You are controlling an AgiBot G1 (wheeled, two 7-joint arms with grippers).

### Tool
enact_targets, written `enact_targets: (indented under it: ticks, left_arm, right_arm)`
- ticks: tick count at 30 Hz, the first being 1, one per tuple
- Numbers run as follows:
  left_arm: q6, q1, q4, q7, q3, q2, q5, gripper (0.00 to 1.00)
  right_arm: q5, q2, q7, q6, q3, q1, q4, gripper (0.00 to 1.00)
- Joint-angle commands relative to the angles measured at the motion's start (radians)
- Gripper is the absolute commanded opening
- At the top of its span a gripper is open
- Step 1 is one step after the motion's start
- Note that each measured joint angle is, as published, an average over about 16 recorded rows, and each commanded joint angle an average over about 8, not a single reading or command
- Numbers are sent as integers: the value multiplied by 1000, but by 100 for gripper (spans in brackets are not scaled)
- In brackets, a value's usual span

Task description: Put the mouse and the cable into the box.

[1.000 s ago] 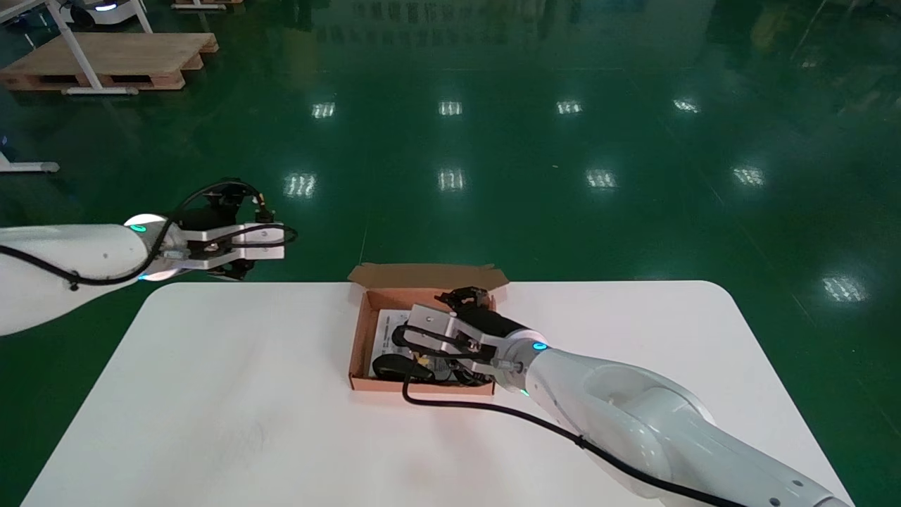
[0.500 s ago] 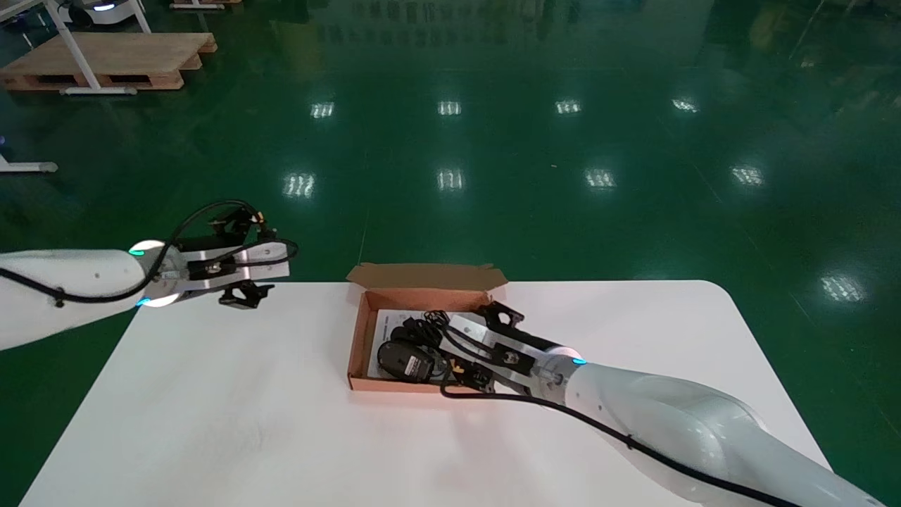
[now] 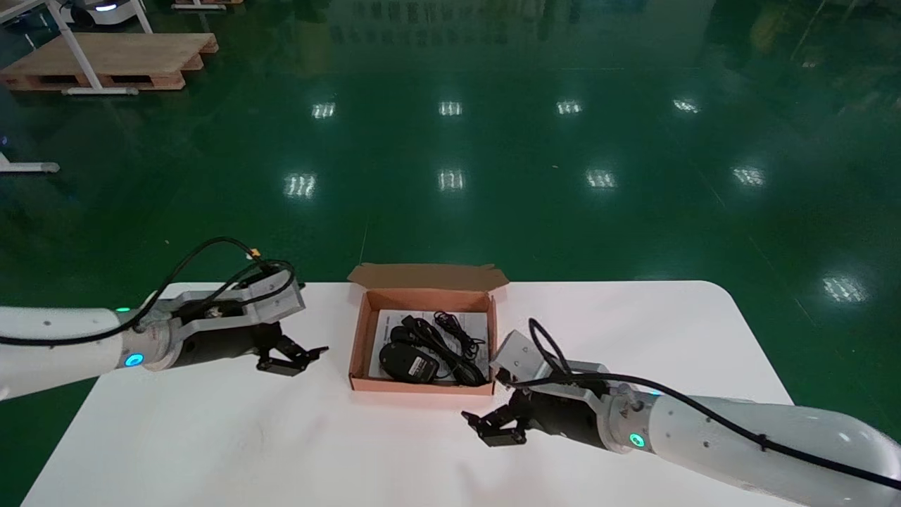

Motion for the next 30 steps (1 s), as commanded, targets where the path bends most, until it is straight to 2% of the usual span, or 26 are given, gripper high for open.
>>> enact_targets:
  ticks: [1, 30]
  left_arm:
    - [36, 22, -25, -7, -30, -16, -40, 100]
    - [554, 335, -379, -101, -468, -247, -616, 100]
  right_arm:
    - [49, 25, -12, -40, 28, -12, 16, 100]
    - [754, 389, -185, -622, 425, -182, 255, 100]
